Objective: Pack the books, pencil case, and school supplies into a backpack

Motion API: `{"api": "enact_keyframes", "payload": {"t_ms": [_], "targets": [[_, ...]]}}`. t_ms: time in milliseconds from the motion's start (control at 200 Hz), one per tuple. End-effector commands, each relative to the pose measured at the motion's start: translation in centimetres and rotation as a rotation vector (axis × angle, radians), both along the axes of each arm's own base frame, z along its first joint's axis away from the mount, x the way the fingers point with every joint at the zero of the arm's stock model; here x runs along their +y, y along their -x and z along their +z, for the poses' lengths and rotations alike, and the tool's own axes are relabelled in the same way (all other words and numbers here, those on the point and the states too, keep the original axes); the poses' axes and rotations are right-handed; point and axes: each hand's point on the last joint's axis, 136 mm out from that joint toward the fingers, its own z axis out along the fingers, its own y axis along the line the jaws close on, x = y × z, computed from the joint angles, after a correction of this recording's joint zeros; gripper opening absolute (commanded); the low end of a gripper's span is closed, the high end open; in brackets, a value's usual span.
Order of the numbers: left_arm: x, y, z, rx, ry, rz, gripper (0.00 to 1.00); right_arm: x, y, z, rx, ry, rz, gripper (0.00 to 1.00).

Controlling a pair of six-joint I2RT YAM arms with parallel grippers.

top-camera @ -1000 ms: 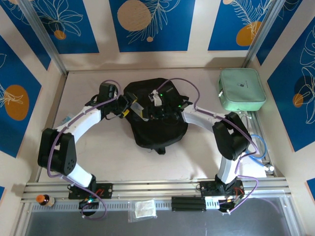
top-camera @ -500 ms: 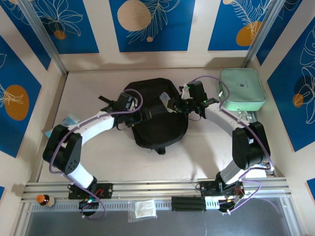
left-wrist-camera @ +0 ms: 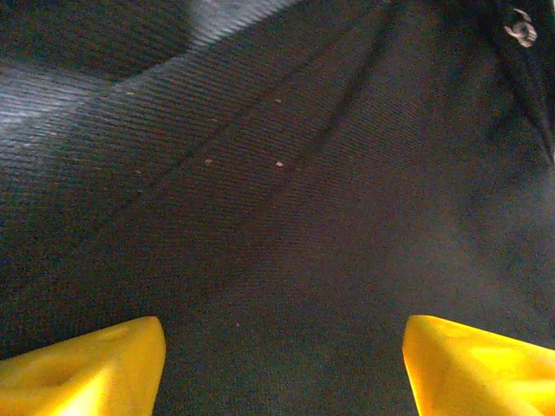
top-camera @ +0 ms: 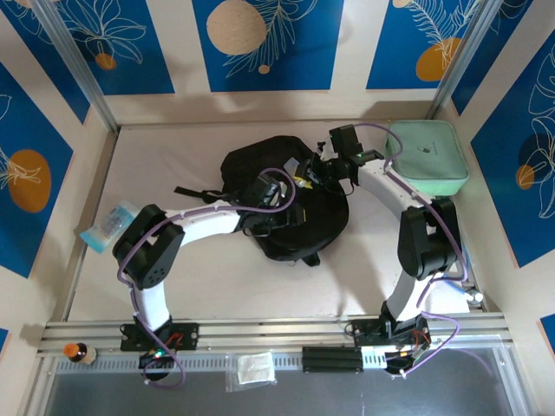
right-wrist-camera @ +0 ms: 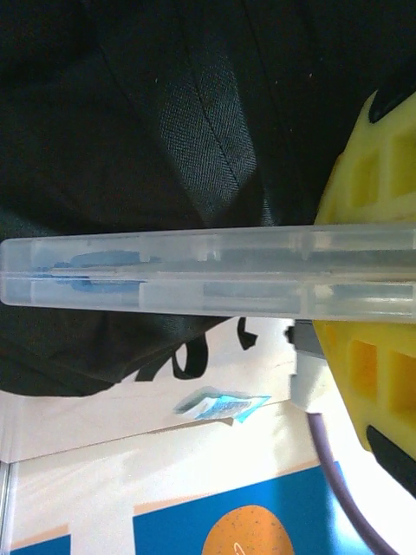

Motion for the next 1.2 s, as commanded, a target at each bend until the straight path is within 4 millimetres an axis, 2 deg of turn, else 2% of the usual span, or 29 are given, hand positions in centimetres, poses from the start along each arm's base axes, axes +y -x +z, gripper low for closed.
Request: {"api": "enact_keyframes", "payload": {"t_ms": [0,100,240,325,415,475,615,810,1060,1195], "targets": [[0.7,-0.8,2.9,-0.085,0.013,0.016,0.72,0.2,0.5,0.0,0.101,-0.033,-0.003,0.11],[3.4,-0.8,3.9,-0.122,-0.036,0.047,0.73,1.1,0.4,0.2,0.124,-0.065,0.015,0.11],[8.0,-1.7,4.8,-0.163,-0.120,0.102,0.75,2.4,1.3,-0.8,0.211,-0.067,0.017,0.12],[9.7,-2.6,5.4,-0.184,-0.148,0.108,0.76,2.8,2.2,-1.6,0.277,-0.053,0.002,0.12],[10.7,-4.0,5.5,-0.182,-0.174,0.096,0.76,2.8,3.4,-1.7,0.317,-0.043,-0.019,0.11],[10.8,-5.0,5.4,-0.180,-0.189,0.084,0.75,2.5,4.2,-1.5,0.325,-0.031,-0.044,0.11],[9.3,-7.2,5.8,-0.202,-0.198,0.019,0.74,1.4,6.3,-1.3,0.362,-0.015,-0.084,0.11],[7.6,-9.1,5.6,-0.219,-0.200,-0.042,0.70,-0.7,8.4,-2.9,0.412,0.028,-0.144,0.11],[5.9,-10.0,3.2,-0.174,-0.247,-0.174,0.68,-2.6,8.4,-5.2,0.429,0.067,-0.191,0.10],[4.6,-9.1,1.7,-0.107,-0.216,-0.256,0.62,-4.4,7.6,-6.6,0.407,0.107,-0.201,0.10]]}}
